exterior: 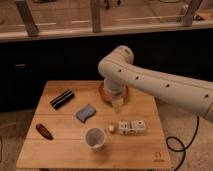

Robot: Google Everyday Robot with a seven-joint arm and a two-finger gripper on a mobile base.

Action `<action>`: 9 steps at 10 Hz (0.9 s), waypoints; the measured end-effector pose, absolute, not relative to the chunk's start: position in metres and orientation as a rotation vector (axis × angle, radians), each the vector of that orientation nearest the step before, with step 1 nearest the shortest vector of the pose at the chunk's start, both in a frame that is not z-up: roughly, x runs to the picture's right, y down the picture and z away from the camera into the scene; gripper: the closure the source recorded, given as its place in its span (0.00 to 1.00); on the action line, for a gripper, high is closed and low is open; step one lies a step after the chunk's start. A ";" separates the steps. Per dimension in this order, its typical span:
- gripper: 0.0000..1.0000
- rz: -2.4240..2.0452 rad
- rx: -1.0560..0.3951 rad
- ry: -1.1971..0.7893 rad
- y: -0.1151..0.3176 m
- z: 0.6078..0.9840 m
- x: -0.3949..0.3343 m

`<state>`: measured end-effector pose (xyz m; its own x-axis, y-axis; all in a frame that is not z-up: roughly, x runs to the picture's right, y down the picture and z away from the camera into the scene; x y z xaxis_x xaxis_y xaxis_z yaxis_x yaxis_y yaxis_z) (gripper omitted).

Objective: Wipe the white sponge on the table

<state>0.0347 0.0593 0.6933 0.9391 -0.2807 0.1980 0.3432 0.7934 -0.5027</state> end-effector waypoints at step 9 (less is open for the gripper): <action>0.20 -0.503 -0.564 -0.190 0.057 0.718 -0.024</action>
<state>-0.0236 0.0568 0.7181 0.8626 -0.4028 0.3062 0.5046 0.7283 -0.4635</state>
